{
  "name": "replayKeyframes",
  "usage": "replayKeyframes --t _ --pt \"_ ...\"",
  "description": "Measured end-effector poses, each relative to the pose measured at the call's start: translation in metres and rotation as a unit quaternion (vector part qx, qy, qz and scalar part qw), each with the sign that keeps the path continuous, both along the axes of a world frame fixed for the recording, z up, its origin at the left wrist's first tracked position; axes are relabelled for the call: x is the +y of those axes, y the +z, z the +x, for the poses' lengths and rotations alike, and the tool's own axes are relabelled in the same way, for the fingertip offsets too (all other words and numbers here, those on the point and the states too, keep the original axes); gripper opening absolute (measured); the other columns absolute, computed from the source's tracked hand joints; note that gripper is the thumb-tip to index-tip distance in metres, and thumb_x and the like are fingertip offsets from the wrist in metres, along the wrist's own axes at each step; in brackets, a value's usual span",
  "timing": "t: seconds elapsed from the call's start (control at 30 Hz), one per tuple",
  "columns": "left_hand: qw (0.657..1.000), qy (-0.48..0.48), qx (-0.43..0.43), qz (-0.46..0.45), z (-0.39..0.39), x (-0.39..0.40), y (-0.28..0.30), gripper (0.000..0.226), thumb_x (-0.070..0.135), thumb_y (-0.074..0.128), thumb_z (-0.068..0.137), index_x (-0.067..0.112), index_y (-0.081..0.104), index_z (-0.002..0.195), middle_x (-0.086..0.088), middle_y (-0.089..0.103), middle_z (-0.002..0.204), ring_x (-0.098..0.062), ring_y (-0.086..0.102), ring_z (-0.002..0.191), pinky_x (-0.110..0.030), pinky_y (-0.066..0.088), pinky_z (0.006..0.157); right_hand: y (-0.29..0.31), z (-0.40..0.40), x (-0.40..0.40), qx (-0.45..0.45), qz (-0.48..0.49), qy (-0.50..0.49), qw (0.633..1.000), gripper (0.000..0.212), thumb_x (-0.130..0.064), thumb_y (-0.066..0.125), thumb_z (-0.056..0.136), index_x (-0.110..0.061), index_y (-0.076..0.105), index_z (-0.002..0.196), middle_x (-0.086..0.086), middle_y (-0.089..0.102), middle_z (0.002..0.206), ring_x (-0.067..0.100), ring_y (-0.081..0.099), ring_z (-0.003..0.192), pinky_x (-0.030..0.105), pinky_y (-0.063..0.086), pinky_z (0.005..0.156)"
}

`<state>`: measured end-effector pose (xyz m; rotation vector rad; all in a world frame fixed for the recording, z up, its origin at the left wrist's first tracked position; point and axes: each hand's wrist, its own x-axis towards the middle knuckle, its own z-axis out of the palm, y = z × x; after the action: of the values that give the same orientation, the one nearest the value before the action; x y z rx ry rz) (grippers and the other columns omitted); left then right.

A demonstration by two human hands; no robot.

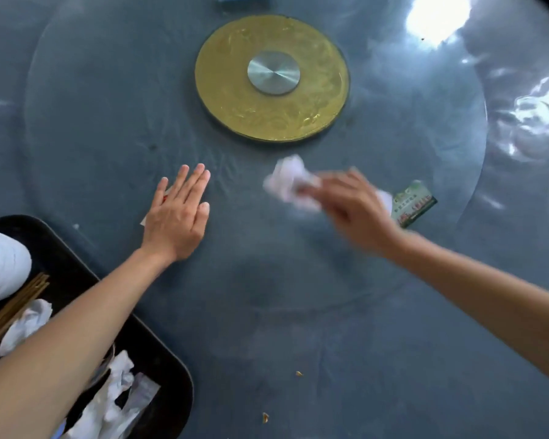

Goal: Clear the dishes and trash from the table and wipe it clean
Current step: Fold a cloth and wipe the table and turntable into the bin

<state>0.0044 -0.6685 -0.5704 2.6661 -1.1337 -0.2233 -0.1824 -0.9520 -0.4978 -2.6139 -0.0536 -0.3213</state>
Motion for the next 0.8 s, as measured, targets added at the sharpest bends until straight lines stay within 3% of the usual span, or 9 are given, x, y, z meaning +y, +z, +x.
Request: replayKeyframes --t 0.1,0.17,0.23,0.33,0.43,0.57,0.63,0.73,0.8 --pt "0.999 0.047 -0.001 0.006 0.008 -0.005 0.009 0.060 0.028 0.026 0.099 0.011 0.030 0.157 -0.003 0.023 0.167 -0.025 0.011 0.156 -0.052 0.010 0.124 0.009 0.066 -0.062 -0.039 0.005 -0.198 0.979 0.041 -0.017 0.060 0.103 -0.025 0.059 0.143 0.009 0.065 0.137 0.032 0.062 0.118 0.041 0.047 0.098" --pt "0.992 0.112 0.052 -0.009 -0.011 -0.032 0.014 0.057 0.025 0.033 0.103 0.007 0.029 0.157 -0.008 0.017 0.169 -0.026 0.005 0.157 -0.050 0.007 0.126 -0.002 0.087 -0.073 0.031 0.042 -0.302 0.952 0.054 -0.028 0.059 0.102 -0.027 0.043 0.154 0.012 0.058 0.145 0.037 0.057 0.125 0.044 0.046 0.101" --pt "0.982 0.160 0.103 -0.017 -0.041 -0.060 0.015 0.060 0.029 0.034 0.105 0.014 0.017 0.161 -0.002 0.005 0.171 -0.021 -0.004 0.157 -0.046 -0.001 0.126 -0.022 0.088 -0.050 0.093 0.025 -0.345 0.934 0.057 -0.031 0.057 0.102 -0.020 0.039 0.156 0.013 0.055 0.146 0.040 0.052 0.125 0.045 0.044 0.098" --pt "0.983 0.180 0.042 -0.017 -0.061 -0.068 0.002 0.061 0.033 0.028 0.104 0.018 0.013 0.162 0.003 0.006 0.170 -0.019 0.001 0.157 -0.046 0.002 0.125 -0.044 0.050 0.026 0.036 -0.022 -0.243 0.969 0.044 -0.024 0.058 0.099 -0.018 0.057 0.143 0.011 0.063 0.127 0.036 0.054 0.107 0.049 0.053 0.076" --pt "0.988 0.154 0.026 -0.016 -0.036 -0.048 -0.004 0.063 0.035 0.022 0.101 0.018 0.019 0.161 0.003 0.014 0.169 -0.019 0.007 0.157 -0.048 0.007 0.125 -0.054 -0.015 0.097 0.027 0.023 -0.093 0.995 0.036 -0.025 0.067 0.097 -0.028 0.068 0.133 -0.005 0.068 0.121 0.025 0.059 0.093 0.041 0.053 0.057" --pt "0.993 0.114 0.023 -0.024 -0.004 -0.030 -0.003 0.062 0.034 0.022 0.100 0.019 0.023 0.160 0.004 0.017 0.169 -0.017 0.009 0.157 -0.047 0.006 0.125 -0.041 -0.065 0.118 0.062 0.077 0.128 0.987 0.031 -0.021 0.053 0.105 -0.024 0.072 0.129 -0.006 0.071 0.122 0.021 0.056 0.086 0.036 0.053 0.070" --pt "0.995 0.100 0.013 -0.022 0.012 -0.021 -0.003 0.061 0.033 0.023 0.100 0.017 0.026 0.159 0.002 0.019 0.169 -0.019 0.010 0.157 -0.049 0.007 0.125 -0.031 -0.058 0.095 0.034 0.071 0.145 0.986 0.032 -0.006 0.058 0.099 -0.016 0.073 0.127 0.002 0.072 0.121 0.023 0.057 0.092 0.032 0.049 0.085" --pt "0.989 0.146 0.000 -0.029 0.013 -0.020 0.002 0.054 0.023 0.031 0.103 0.009 0.034 0.155 -0.007 0.024 0.167 -0.026 0.012 0.156 -0.054 0.011 0.124 -0.019 -0.006 0.032 -0.033 0.047 -0.032 0.998 0.031 -0.002 0.066 0.095 -0.010 0.073 0.124 0.008 0.073 0.121 0.025 0.065 0.107 0.031 0.044 0.093" --pt "0.984 0.172 0.032 -0.046 -0.014 -0.040 0.007 0.053 0.019 0.036 0.103 0.009 0.035 0.155 -0.009 0.022 0.167 -0.026 0.008 0.157 -0.053 0.009 0.125 -0.016 0.044 -0.026 -0.047 0.027 -0.202 0.978 0.031 -0.012 0.065 0.099 -0.012 0.072 0.129 0.009 0.073 0.125 0.029 0.066 0.111 0.025 0.040 0.094"
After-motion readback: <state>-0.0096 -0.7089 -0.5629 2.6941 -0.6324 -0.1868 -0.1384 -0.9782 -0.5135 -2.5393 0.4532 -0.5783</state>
